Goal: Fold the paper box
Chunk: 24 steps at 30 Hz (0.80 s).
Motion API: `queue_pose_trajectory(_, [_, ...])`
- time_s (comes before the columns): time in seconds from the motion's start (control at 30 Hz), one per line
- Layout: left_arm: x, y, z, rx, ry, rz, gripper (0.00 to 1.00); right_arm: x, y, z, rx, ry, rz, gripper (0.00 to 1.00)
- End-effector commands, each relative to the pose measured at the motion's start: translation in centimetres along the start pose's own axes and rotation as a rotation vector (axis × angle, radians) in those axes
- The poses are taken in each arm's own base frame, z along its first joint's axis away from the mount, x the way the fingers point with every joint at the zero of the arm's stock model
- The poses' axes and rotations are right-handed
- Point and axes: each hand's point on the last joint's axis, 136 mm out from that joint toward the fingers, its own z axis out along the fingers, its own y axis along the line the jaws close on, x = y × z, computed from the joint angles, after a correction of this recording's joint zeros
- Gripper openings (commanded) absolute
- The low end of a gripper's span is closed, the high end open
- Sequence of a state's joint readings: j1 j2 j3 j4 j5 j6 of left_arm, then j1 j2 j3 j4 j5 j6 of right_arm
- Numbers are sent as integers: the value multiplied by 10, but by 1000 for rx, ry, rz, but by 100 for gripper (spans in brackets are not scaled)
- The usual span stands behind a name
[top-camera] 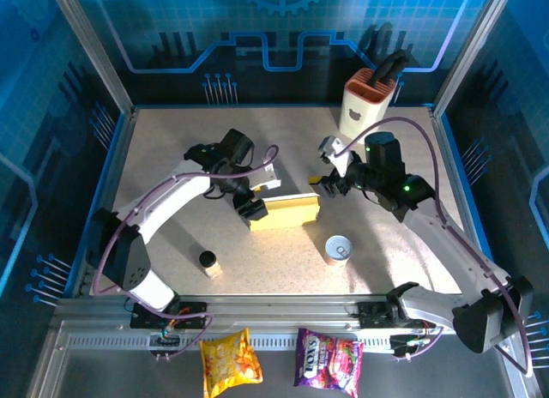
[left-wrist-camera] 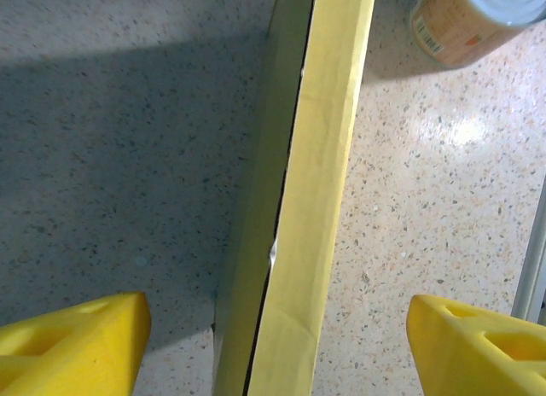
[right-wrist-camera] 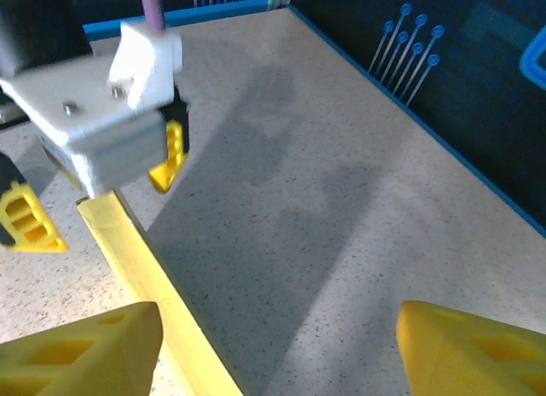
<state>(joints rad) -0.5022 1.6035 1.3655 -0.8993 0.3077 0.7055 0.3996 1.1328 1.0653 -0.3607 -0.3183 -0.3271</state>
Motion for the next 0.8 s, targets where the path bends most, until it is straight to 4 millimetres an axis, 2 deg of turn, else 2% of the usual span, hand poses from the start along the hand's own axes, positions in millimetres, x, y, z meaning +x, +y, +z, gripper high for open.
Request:
queue_pose_trajectory(0.0, [2,-6,6,20,40,41,79,-4,-23,-12,112,-34,96,75])
queue_pose_trajectory(0.13, [11,-2,17,10,72,45,77,-1,-39,-22,185,-23,191,76])
queue_pose_trajectory(0.33, [17,-2,26,14,90,54,69,-1,-34,-29,168,-18,233,81])
queue_pose_trajectory(0.47, [19,-3,29,24,95,55,66,3,-35,-34,165,45,315,85])
queue_pose_trajectory(0.6, [20,-3,32,31,99,51,58,11,-27,-27,93,78,351,85])
queue_pose_trajectory(0.77, [21,-3,33,31,102,50,50,32,-19,-16,42,166,382,80])
